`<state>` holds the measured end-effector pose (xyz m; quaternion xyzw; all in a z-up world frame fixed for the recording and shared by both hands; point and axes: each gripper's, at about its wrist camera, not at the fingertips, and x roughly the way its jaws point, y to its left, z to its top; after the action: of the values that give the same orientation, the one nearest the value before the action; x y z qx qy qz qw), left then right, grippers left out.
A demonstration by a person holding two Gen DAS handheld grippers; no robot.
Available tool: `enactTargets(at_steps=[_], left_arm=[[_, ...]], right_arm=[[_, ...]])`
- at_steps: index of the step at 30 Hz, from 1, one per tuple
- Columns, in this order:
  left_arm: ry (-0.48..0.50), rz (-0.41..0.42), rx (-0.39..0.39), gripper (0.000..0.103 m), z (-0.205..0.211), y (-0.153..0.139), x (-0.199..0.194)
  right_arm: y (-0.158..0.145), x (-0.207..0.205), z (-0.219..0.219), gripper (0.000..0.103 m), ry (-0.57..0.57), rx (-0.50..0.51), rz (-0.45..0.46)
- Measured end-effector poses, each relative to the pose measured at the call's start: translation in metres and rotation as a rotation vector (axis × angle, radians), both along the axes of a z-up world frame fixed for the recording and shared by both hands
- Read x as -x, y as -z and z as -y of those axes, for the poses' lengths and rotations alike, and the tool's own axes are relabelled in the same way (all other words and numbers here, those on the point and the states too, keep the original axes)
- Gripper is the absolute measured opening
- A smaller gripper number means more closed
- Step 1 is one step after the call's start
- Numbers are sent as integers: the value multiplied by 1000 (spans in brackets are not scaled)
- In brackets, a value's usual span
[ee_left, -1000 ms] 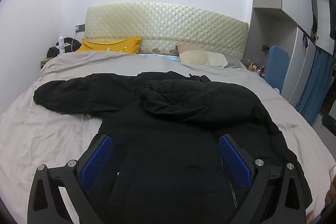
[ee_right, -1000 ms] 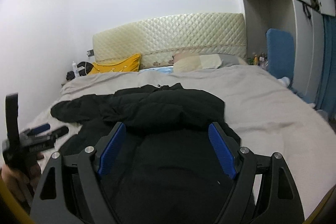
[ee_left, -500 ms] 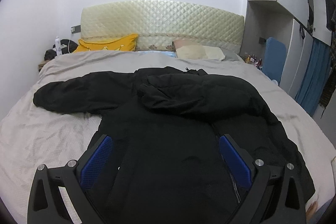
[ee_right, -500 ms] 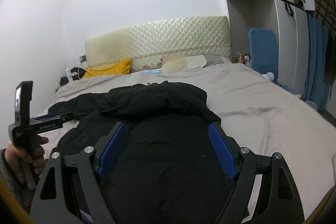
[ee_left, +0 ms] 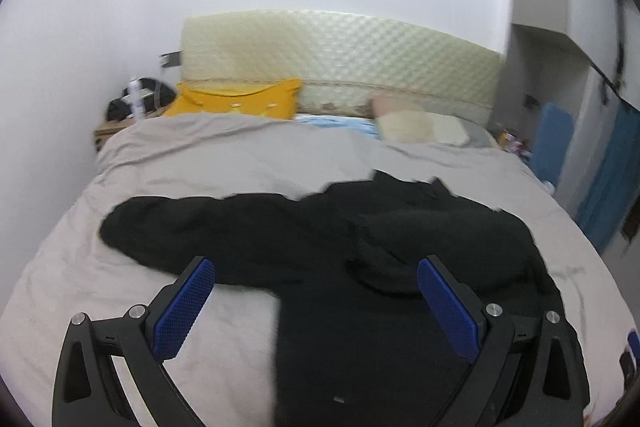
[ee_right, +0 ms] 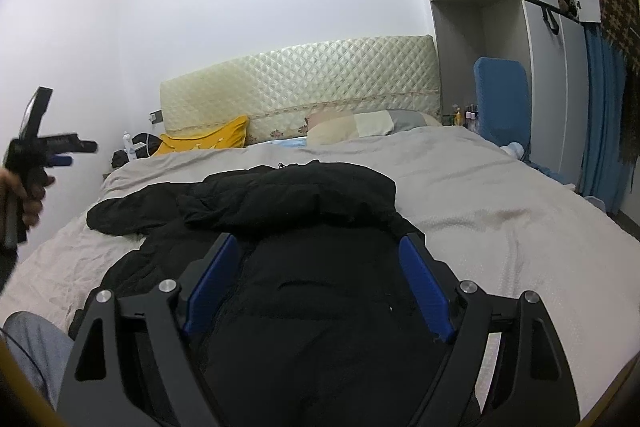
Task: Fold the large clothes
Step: 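Move the left tool to the other sleeve cuff, then close the left tool on the sleeve cuff and lift it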
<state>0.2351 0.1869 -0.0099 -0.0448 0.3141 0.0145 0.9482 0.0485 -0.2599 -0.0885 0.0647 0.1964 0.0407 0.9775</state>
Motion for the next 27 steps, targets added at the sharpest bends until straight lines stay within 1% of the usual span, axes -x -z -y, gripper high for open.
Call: enactTargets(at_steps=[3, 5, 7, 9, 13, 16, 19, 23, 25, 27], left_arm=[[-44, -6, 1, 103, -41, -9, -17], [-69, -9, 0, 103, -64, -10, -28], [-83, -10, 6, 103, -94, -5, -42], [-95, -17, 39, 102, -116, 5, -52], [-118, -48, 136, 102, -162, 37, -71], [-144, -75, 225, 103, -201, 70, -88], [-164, -95, 287, 102, -230, 99, -100], [-211, -134, 394, 102, -280, 155, -124], [-239, -153, 433, 100, -299, 180, -132], [-277, -168, 490, 99, -320, 209, -140]], right_arm=[[3, -4, -2, 83, -4, -1, 0], [4, -7, -5, 83, 5, 12, -3], [5, -10, -7, 84, 6, 10, -6], [7, -14, -10, 85, -7, -5, -19], [10, -22, -20, 85, -3, 16, -53], [13, -28, -28, 86, -4, 37, -72], [17, -38, -37, 89, -6, 34, -107], [24, -56, -52, 97, -1, 47, -142], [28, -67, -59, 98, 0, 49, -164], [31, -77, -67, 98, -2, 42, -181]])
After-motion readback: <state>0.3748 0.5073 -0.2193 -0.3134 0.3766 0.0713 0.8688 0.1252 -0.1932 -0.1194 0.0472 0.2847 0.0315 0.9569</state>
